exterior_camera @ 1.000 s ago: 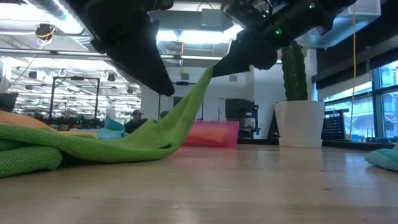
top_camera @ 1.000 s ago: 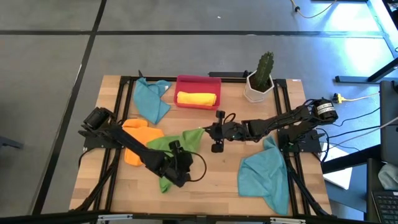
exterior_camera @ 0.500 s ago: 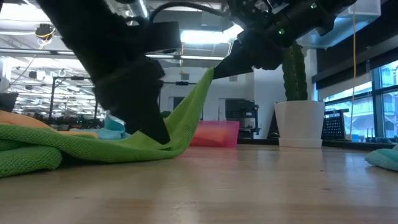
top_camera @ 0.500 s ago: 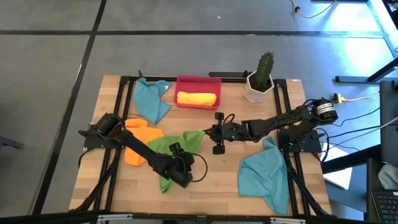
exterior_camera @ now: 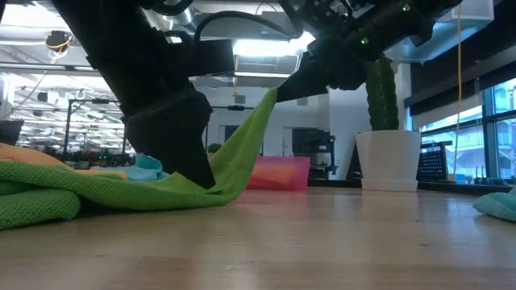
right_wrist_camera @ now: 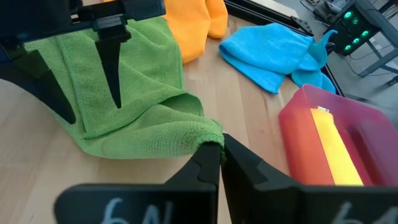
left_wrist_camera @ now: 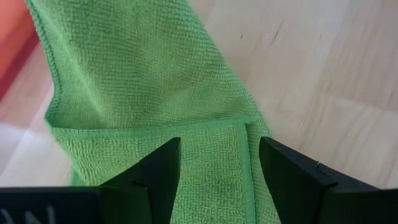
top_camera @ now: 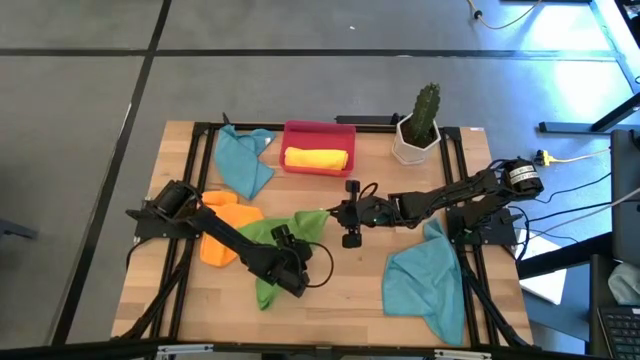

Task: Roll microfiber towels into tight, uniform cylinder then place into a basket
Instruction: Roll the green towel

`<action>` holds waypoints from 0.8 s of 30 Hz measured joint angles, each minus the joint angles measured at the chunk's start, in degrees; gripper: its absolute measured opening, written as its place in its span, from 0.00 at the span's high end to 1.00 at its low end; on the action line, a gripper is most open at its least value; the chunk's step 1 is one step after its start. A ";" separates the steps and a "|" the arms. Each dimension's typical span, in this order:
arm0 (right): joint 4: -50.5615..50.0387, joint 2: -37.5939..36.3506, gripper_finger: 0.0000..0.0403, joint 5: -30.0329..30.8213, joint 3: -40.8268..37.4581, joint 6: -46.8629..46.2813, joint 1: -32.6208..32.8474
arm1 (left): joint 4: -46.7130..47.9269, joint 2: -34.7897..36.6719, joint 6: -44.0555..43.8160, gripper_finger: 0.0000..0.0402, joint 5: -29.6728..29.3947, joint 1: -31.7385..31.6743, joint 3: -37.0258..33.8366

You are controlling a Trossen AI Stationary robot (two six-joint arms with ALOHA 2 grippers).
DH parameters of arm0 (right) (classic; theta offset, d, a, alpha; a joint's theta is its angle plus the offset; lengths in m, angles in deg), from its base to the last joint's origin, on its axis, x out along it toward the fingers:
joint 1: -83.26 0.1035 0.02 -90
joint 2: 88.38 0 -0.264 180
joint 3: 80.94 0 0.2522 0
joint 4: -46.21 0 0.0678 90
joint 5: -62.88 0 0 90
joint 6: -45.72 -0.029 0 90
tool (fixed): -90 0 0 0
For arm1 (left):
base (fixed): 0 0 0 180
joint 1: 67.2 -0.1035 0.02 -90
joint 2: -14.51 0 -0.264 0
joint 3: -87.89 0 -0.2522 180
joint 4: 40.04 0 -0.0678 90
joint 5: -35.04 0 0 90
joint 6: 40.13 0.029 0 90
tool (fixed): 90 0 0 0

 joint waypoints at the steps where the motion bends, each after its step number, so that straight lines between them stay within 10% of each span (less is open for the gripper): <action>1: 0.00 0.00 0.96 0.00 0.00 -0.02 0.00 | 0.00 0.00 0.08 0.49 0.29 0.09 0.00; 24: -1.78 0.00 0.97 0.00 0.00 -1.62 0.00 | -1.26 -2.69 6.07 0.49 1.19 -0.90 0.11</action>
